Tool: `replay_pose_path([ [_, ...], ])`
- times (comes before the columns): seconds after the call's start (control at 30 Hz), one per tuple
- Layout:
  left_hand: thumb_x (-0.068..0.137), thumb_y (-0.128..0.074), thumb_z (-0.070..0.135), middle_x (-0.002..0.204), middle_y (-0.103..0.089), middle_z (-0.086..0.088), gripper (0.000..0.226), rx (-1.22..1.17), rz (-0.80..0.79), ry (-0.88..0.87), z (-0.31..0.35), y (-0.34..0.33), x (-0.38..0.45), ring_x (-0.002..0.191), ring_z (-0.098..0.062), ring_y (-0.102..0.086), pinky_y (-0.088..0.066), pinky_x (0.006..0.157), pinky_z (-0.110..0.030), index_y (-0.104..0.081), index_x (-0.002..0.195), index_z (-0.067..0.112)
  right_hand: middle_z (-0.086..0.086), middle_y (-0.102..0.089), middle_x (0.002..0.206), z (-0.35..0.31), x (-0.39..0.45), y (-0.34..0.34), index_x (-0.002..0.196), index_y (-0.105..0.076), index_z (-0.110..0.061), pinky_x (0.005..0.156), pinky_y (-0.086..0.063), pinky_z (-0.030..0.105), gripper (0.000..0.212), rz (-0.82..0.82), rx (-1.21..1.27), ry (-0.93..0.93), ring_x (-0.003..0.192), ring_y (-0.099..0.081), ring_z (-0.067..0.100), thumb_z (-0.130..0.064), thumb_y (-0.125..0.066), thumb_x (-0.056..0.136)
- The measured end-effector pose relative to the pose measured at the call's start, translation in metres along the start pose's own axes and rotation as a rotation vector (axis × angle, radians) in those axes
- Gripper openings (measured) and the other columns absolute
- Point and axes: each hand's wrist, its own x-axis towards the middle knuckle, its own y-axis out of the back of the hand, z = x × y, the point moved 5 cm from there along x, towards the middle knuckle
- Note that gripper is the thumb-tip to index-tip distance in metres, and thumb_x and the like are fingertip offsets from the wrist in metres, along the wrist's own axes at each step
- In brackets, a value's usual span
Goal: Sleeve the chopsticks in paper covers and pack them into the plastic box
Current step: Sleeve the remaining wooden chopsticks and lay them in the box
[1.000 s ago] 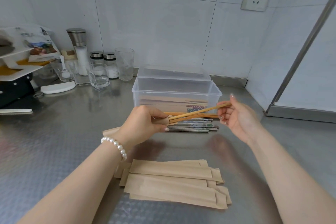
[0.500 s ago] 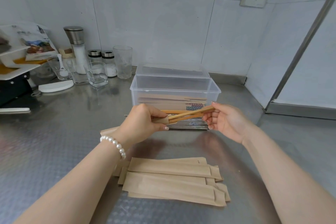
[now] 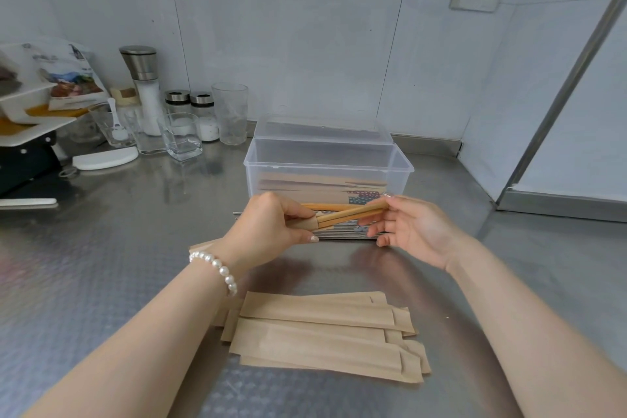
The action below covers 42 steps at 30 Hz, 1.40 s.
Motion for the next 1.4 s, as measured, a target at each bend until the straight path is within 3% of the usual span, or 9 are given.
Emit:
replay_pose_path([
  [0.3,0.06,-0.082,0.035,0.087,-0.066,0.01,0.045,0.049,0.044,0.061,-0.007,0.013,0.001,0.084,-0.008,-0.06,-0.045,0.081,-0.022,-0.07,0.101,0.022,0.008,-0.064,0.059,-0.008,0.0,0.008,0.087,-0.057,-0.002,0.053,-0.044,0.024,0.027,0.098,0.051,0.123,0.054,-0.055,0.017,-0.015,-0.036,0.097],
  [0.43,0.071,-0.064,0.055,0.077,-0.068,0.005,0.037,0.023,0.271,0.175,-0.022,0.045,0.001,0.075,-0.01,-0.06,-0.045,0.066,-0.024,-0.071,0.084,0.021,0.008,-0.063,0.057,-0.021,-0.008,0.03,0.082,-0.055,-0.002,0.051,-0.046,0.022,0.029,0.204,0.138,0.186,0.054,-0.054,0.017,-0.013,-0.034,0.098],
  [0.53,0.083,-0.048,0.058,0.087,-0.069,-0.007,0.047,-0.271,0.416,0.31,-0.041,0.055,0.004,0.081,-0.02,-0.06,-0.045,0.07,-0.029,-0.07,0.073,0.018,0.009,-0.062,0.056,-0.026,-0.01,0.037,0.082,-0.055,-0.001,0.05,-0.046,0.022,0.031,0.223,0.187,0.215,0.05,-0.055,0.015,-0.016,-0.032,0.098],
  [0.63,0.087,-0.042,0.056,0.098,-0.067,-0.01,0.053,-0.769,0.232,0.454,-0.044,0.037,0.008,0.088,-0.023,-0.06,-0.049,0.086,-0.044,-0.071,0.08,0.013,0.01,-0.062,0.057,-0.024,-0.009,0.033,0.083,-0.056,-0.001,0.05,-0.045,0.023,0.032,0.209,0.182,0.201,0.051,-0.055,0.016,-0.016,-0.031,0.098],
  [0.73,0.088,-0.041,0.054,0.084,-0.07,-0.009,0.055,-0.95,0.117,0.511,-0.041,0.024,0.007,0.085,-0.026,-0.063,-0.051,0.081,-0.043,-0.068,0.086,0.007,0.01,-0.062,0.057,-0.022,-0.007,0.028,0.085,-0.057,-0.003,0.048,-0.041,0.026,0.032,0.204,0.132,0.187,0.05,-0.052,0.017,-0.017,-0.031,0.099],
  [0.83,0.088,-0.043,0.053,0.083,-0.071,-0.01,0.053,-0.995,0.129,0.545,-0.041,0.024,0.005,0.082,-0.025,-0.064,-0.052,0.066,-0.036,-0.067,0.086,0.006,0.01,-0.059,0.052,-0.022,-0.007,0.03,0.084,-0.056,-0.003,0.043,-0.031,0.025,0.035,0.319,-0.104,0.188,0.04,-0.047,0.015,-0.022,-0.032,0.099],
  [0.97,0.088,-0.045,0.051,0.081,-0.073,-0.009,0.049,-0.981,0.128,0.564,-0.042,0.024,0.004,0.081,-0.022,-0.065,-0.052,0.062,-0.033,-0.067,0.086,0.007,0.015,-0.057,0.054,-0.019,-0.003,0.037,0.064,-0.061,-0.006,0.041,-0.034,0.021,0.068,0.519,-0.451,0.243,0.04,-0.044,0.018,-0.048,-0.02,0.098],
  [1.17,0.086,-0.051,0.048,0.097,-0.067,-0.011,0.045,-0.982,0.109,0.569,-0.044,0.019,0.005,0.08,-0.021,-0.064,-0.054,0.056,-0.03,-0.067,0.086,0.006,0.007,-0.056,0.049,-0.017,-0.007,0.032,0.057,-0.06,-0.007,0.056,-0.04,0.029,0.089,0.409,-0.673,0.216,0.041,-0.046,0.013,-0.074,-0.004,0.078],
  [1.4,0.085,-0.057,0.034,0.081,-0.065,-0.007,0.032,-0.986,0.077,0.534,-0.042,0.016,0.006,0.068,-0.018,-0.063,-0.055,0.051,-0.026,-0.066,0.078,0.004,0.0,-0.034,0.036,-0.03,-0.013,0.026,0.043,-0.033,-0.011,0.053,-0.029,0.029,0.065,0.425,-0.786,0.275,0.041,-0.034,0.02,-0.045,-0.025,0.098],
])
